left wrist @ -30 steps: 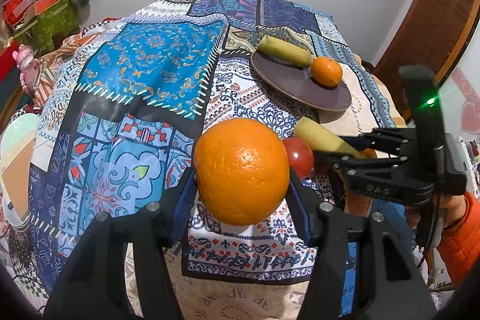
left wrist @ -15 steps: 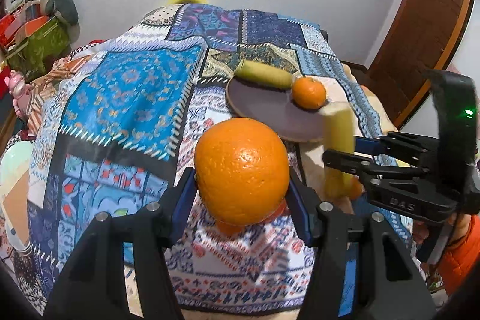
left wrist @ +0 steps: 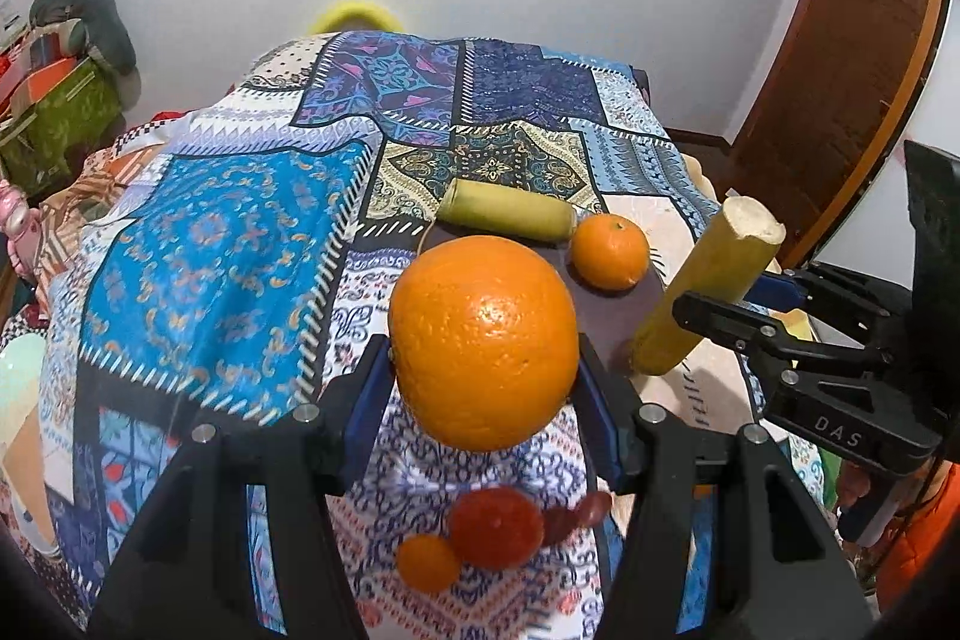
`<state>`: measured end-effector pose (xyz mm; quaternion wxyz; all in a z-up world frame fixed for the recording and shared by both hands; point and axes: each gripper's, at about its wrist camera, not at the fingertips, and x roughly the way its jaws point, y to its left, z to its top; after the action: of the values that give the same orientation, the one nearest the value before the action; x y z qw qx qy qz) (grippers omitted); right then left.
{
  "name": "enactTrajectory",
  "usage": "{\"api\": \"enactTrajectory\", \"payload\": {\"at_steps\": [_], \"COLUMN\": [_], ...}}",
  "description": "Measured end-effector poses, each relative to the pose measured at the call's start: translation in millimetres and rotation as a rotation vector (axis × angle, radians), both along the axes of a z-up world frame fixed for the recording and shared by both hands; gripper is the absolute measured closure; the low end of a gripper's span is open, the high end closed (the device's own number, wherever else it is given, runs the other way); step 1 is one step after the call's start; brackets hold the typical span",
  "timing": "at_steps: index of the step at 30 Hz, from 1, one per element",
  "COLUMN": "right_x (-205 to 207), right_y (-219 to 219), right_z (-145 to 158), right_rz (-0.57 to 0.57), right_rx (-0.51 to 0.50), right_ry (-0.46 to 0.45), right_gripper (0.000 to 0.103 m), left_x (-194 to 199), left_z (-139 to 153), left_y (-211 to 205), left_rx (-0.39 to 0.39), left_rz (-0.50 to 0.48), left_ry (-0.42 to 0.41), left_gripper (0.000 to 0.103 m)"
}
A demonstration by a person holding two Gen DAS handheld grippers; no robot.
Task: Organize fruits
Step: 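Lift and carry the orange with the left tool while the right tool carries the cylinder toward the plate, then lower the orange onto the plate with the left tool while the right tool releases the cylinder there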
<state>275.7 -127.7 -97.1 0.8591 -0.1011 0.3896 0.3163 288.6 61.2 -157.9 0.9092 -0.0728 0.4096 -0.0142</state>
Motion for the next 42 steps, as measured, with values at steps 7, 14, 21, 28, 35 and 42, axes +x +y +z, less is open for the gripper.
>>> {"api": "enactTrajectory", "payload": {"at_steps": [7,14,21,28,35,42], "right_x": [22,40,52,65,82,85], "right_y": [7,16,24,28,32,34], "right_z": [-13,-27,-28,-30,-39,-42], "right_rz": [-0.004,0.005,0.020,0.029,0.030,0.038], "right_rx": [-0.057,-0.077,-0.067,-0.049,-0.029,-0.031], "right_ry": [-0.010,0.002,-0.001,0.012,0.074,0.077], "right_gripper": [0.069,0.069,0.069,0.069,0.069,0.069], "left_x": [36,64,85,97,107,116], "left_z": [-18,-33,-43,-53,-59,-62], "left_y": [5,5,7,9,10,14], "left_rx": [-0.031,-0.034,-0.052,-0.043,-0.032,-0.046], "left_rz": [-0.008,-0.037,-0.038,-0.039,-0.042,-0.049], "left_ry": [0.047,0.076,0.100,0.123,0.139,0.144], "left_gripper": [0.046,0.046,0.046,0.046,0.045,0.045]}}
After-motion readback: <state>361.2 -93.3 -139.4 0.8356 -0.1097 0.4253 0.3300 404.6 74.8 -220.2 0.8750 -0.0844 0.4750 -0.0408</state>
